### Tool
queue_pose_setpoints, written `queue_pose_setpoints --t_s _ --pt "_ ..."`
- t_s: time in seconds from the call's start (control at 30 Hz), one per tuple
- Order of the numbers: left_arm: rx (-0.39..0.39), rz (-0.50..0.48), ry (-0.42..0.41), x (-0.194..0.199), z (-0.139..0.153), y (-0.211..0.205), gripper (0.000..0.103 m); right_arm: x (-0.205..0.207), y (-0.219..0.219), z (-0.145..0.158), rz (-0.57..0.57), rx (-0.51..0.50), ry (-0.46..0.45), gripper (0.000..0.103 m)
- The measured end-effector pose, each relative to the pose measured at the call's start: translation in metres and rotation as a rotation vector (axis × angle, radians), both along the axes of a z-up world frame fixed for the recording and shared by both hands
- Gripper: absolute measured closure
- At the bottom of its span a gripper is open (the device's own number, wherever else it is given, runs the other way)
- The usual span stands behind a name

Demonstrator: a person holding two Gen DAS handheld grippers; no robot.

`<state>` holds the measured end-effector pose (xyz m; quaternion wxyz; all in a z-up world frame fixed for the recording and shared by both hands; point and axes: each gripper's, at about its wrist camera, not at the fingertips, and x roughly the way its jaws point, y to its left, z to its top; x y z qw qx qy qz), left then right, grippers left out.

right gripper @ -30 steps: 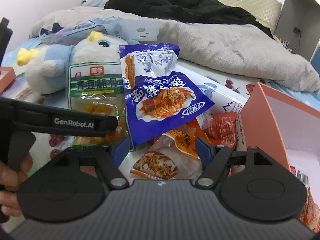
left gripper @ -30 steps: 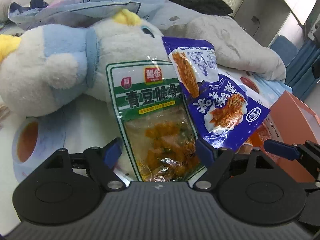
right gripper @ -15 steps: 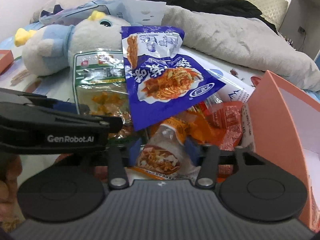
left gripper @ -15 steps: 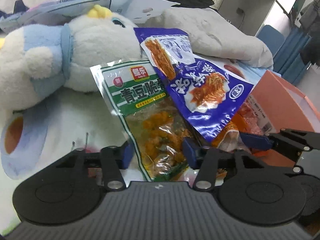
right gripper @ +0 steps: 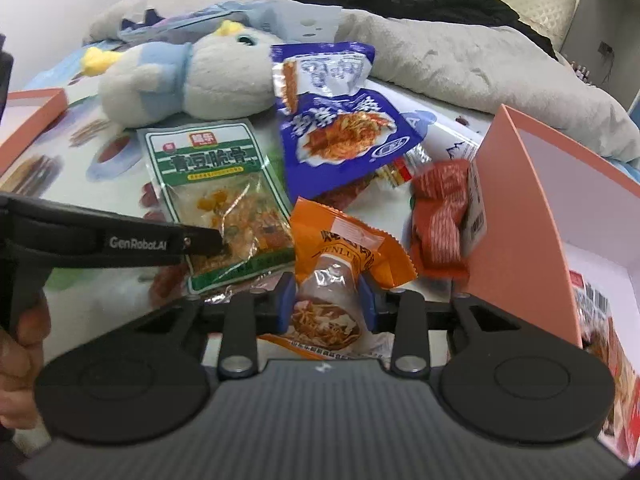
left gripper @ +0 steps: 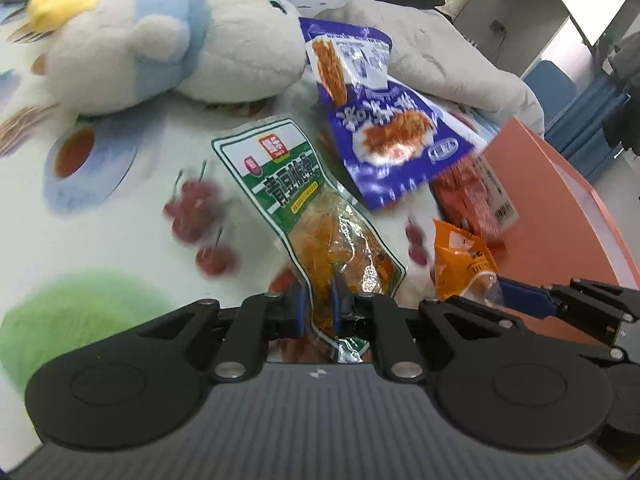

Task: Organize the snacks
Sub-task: 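Lift the green pack with the left gripper while the right lifts the orange pack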

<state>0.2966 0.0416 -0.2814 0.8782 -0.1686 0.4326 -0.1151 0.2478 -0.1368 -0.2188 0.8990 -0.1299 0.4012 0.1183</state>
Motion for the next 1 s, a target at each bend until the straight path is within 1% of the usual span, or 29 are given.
queue_pose_setpoints --t_s 0.2,0.37,0.53,0.6,0.7,0.77,0.8,0.83,0.9,1.0 --pt "0.008 0.019 0.017 -0.044 0.01 0.004 0.089 -0.029 -0.003 0.008 0.019 0.019 -0.006 0.068" --pt "-0.012 0.031 0.036 -0.084 0.017 0.016 0.09 -0.06 -0.004 0.016 0.066 0.028 -0.004 0.068" --pt "-0.019 0.033 0.063 -0.119 0.022 0.03 0.09 -0.091 -0.008 0.017 0.098 0.047 0.026 0.068" --pt "-0.021 0.036 0.067 -0.129 0.024 0.037 0.09 -0.103 -0.011 0.016 0.099 0.065 0.039 0.068" --pt "-0.062 0.05 0.085 -0.139 0.02 0.05 0.09 -0.117 -0.015 0.012 0.094 0.102 0.058 0.067" --pt "-0.067 0.059 0.093 -0.143 0.017 0.055 0.09 -0.123 -0.015 0.01 0.096 0.129 0.07 0.068" --pt "-0.072 0.064 0.095 -0.144 0.016 0.057 0.09 -0.124 -0.017 0.009 0.088 0.144 0.076 0.062" --pt "-0.085 0.07 0.097 -0.147 0.015 0.06 0.09 -0.125 -0.017 0.009 0.079 0.151 0.077 0.045" --pt "-0.107 0.079 0.098 -0.149 0.015 0.064 0.09 -0.127 -0.017 0.01 0.063 0.158 0.062 0.026" --pt "-0.127 0.086 0.103 -0.15 0.013 0.069 0.09 -0.127 -0.016 0.011 0.069 0.156 0.038 0.026"
